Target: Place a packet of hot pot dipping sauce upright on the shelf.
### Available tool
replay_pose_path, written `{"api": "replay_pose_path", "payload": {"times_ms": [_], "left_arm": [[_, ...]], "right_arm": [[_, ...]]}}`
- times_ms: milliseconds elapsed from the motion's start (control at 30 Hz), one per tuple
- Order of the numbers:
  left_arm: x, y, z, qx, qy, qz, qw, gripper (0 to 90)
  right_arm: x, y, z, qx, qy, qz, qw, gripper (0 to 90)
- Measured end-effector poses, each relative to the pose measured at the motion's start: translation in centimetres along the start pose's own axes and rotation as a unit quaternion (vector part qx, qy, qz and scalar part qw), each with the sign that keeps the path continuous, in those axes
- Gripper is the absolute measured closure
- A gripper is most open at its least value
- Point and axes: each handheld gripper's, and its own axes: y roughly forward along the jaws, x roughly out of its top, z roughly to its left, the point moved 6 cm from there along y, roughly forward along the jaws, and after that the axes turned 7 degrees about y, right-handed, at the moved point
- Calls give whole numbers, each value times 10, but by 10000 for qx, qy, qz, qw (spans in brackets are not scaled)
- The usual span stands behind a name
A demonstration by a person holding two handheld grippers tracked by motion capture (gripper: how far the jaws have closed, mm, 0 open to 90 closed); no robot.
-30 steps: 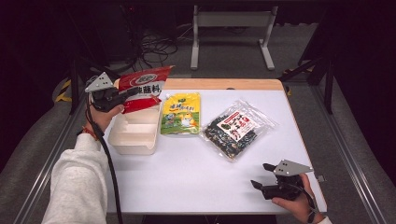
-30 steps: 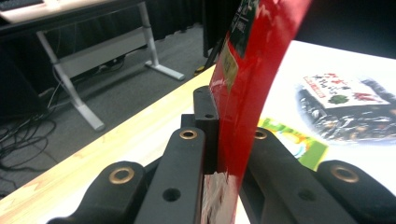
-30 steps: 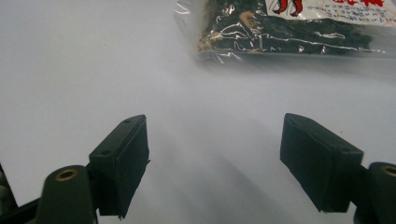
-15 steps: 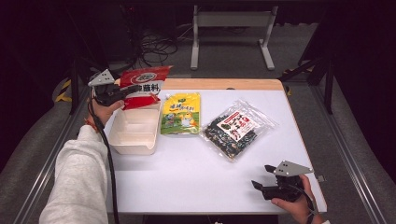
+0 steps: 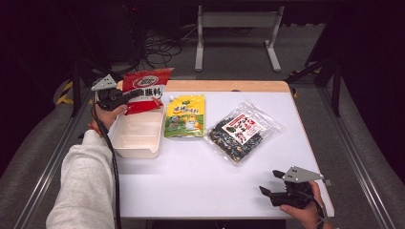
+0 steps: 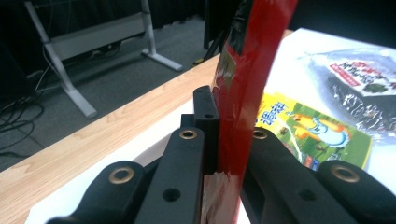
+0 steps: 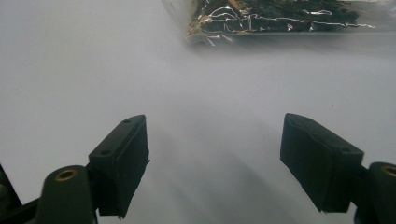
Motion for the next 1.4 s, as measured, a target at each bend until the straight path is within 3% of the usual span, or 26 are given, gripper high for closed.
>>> {"api": "replay_pose_path", "payload": {"times_ms": [200,333,467,667,900,1000,1100,1233,1333,1400], "left_arm": [[-1,13,0,137,98,258,9995,843],[-4,10,1,192,75,378,9991,827],[-9,4,2,373,57,703,9968,770],[-15,-5,3,536,100,948,9940,883],[-22,-1,5,670,-28,1013,9926,889],[-30,3,6,760,44,1224,9896,889],[-34,3,7,775,13,1267,9889,889],[-36,6,6,850,160,1515,9847,888],[-39,6,6,856,192,1601,9832,888],[-40,6,6,836,156,1599,9835,887]], "right_arm": [[0,0,1,-9,-35,31,10000,238],[-1,2,3,42,-46,90,9999,238],[-2,4,5,85,-98,146,9998,238],[-2,4,5,108,-142,167,9997,238],[-2,5,7,148,-163,191,9996,238],[-2,5,7,142,-165,205,9996,238],[-2,6,7,162,-153,213,9995,238],[-3,8,6,172,-137,257,9994,237],[-3,9,6,190,-153,267,9993,237],[-3,9,7,202,-169,268,9993,237]]}}
